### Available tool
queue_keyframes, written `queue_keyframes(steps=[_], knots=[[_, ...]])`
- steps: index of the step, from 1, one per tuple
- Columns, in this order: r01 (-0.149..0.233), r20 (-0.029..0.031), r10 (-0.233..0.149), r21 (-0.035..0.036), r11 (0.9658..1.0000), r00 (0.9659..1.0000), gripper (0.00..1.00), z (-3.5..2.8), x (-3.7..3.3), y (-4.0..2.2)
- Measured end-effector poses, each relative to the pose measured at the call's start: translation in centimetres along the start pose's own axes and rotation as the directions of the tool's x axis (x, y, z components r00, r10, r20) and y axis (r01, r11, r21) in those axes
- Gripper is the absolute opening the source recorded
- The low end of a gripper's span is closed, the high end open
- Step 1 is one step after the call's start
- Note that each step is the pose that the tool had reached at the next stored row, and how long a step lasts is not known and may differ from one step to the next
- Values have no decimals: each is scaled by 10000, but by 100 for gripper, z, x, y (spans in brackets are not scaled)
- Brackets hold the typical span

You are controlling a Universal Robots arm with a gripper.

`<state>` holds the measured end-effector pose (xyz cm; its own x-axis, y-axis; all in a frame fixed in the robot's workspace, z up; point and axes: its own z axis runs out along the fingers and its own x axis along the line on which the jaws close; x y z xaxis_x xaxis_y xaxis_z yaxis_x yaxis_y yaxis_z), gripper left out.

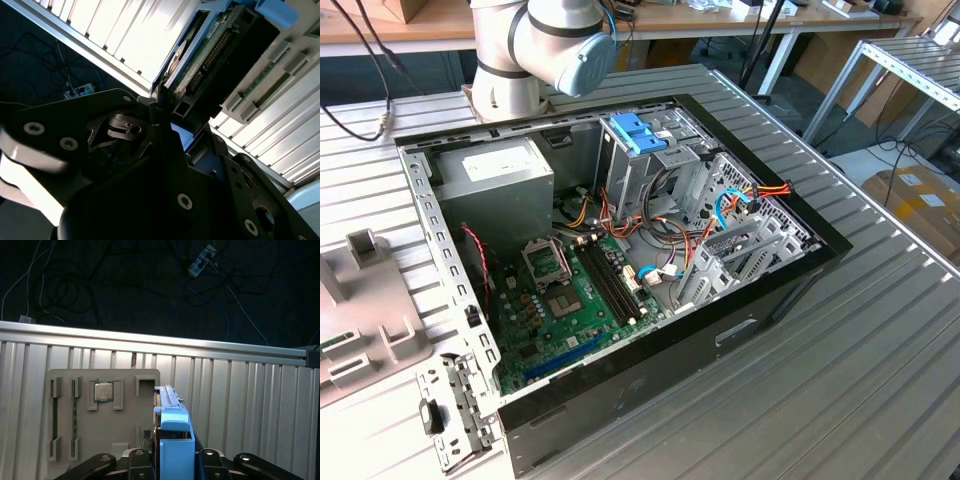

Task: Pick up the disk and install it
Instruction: 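Pick up the disk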

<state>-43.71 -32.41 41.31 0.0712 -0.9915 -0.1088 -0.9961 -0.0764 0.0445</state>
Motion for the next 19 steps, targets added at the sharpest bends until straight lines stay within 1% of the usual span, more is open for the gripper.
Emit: queue_keyframes(steps=[3, 7, 15, 19], knots=[[1, 10, -1, 1, 10000, 10000, 37, -23, -2, 1], [2, 32, -2, 3, 10000, 10000, 37, -80, -9, 4], [3, 57, -3, 4, 10000, 10000, 37, -154, -17, 7], [4, 69, -5, 5, 10000, 10000, 37, -201, -22, 9]])
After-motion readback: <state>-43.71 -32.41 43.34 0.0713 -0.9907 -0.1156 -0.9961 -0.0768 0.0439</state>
